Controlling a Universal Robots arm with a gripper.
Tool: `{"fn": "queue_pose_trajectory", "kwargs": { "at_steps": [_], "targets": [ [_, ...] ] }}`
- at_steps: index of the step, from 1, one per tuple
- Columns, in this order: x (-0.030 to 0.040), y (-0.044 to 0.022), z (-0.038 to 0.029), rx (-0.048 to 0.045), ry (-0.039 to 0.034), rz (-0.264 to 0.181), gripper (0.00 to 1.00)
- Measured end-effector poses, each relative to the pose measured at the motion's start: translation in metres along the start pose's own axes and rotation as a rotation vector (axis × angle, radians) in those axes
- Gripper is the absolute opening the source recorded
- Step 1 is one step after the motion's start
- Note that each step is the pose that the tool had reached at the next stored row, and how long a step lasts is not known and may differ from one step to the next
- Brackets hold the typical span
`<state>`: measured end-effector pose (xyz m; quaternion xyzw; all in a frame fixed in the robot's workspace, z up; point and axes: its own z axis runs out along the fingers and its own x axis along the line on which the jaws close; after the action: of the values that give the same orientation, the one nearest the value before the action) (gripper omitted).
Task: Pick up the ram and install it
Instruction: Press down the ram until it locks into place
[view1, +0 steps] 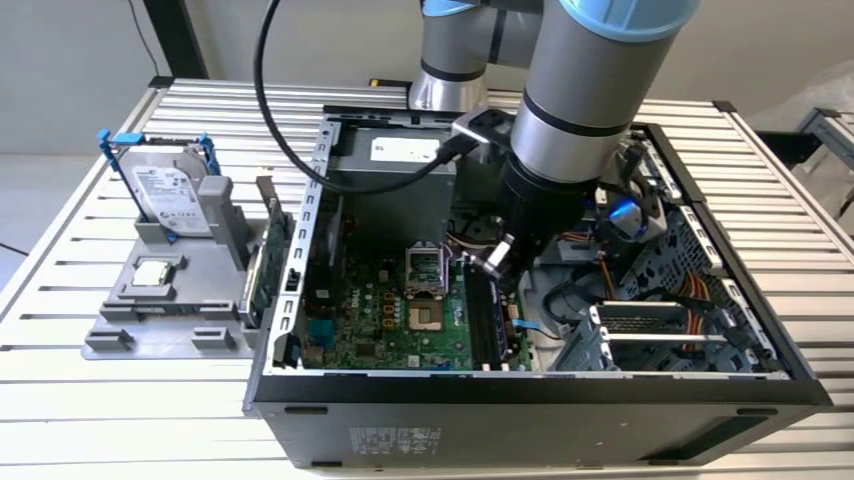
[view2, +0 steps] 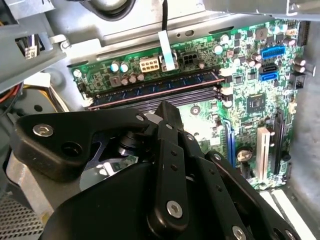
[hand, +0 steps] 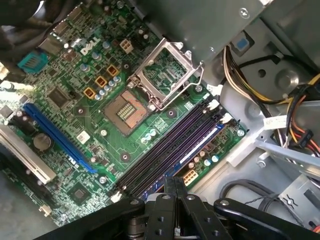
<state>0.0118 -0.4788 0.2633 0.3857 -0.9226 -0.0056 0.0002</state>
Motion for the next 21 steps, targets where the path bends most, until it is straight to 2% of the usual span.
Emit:
{"fn": "queue_pose_trajectory", "kwargs": {
  "at_steps": [13,21],
  "targets": [
    [0.0,0.0,0.0001,-0.0005,0.0013,-0.125,0.0],
    [0.0,0.0,0.0002,-0.0009,0.0023,-0.227,0.0]
  ]
}}
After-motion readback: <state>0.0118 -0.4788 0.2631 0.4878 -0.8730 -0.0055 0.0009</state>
